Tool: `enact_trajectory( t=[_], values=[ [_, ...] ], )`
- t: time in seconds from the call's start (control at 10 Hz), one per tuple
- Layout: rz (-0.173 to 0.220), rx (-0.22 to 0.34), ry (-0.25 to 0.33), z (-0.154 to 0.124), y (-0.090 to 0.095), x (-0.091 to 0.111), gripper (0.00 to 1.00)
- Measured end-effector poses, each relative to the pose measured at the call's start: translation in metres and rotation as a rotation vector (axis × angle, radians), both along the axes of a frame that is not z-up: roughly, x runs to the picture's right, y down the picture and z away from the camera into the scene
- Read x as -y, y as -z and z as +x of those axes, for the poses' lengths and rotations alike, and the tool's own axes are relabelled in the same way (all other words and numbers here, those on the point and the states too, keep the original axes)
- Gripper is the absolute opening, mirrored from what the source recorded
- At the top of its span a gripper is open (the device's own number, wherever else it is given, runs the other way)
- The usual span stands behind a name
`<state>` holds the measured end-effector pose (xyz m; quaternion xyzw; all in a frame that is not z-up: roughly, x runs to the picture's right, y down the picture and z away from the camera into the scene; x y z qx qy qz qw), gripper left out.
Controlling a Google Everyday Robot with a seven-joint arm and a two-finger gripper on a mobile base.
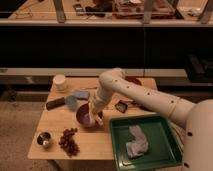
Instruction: Place banana in purple bowl
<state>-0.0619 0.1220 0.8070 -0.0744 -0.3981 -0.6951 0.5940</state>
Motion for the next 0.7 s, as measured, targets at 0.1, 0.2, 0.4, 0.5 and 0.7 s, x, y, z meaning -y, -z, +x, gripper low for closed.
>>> enact_trajectory(
  t=[0.1,0.2,0.4,0.5,0.7],
  values=[
    [-0.009,0.012,0.017,-0.004,0.001,-0.005,0.61],
    [-0.015,0.022,0.03,-0.005,0.004,-0.007,0.73],
    [-0.02,0.03,0.041,-0.01,0.01,-0.006,0.8],
    [-0.022,0.04,0.043,-0.016,0.016,-0.003,0.8],
    [-0.041,0.049,0.028,-0.019,0.021,0.0,0.8]
  ],
)
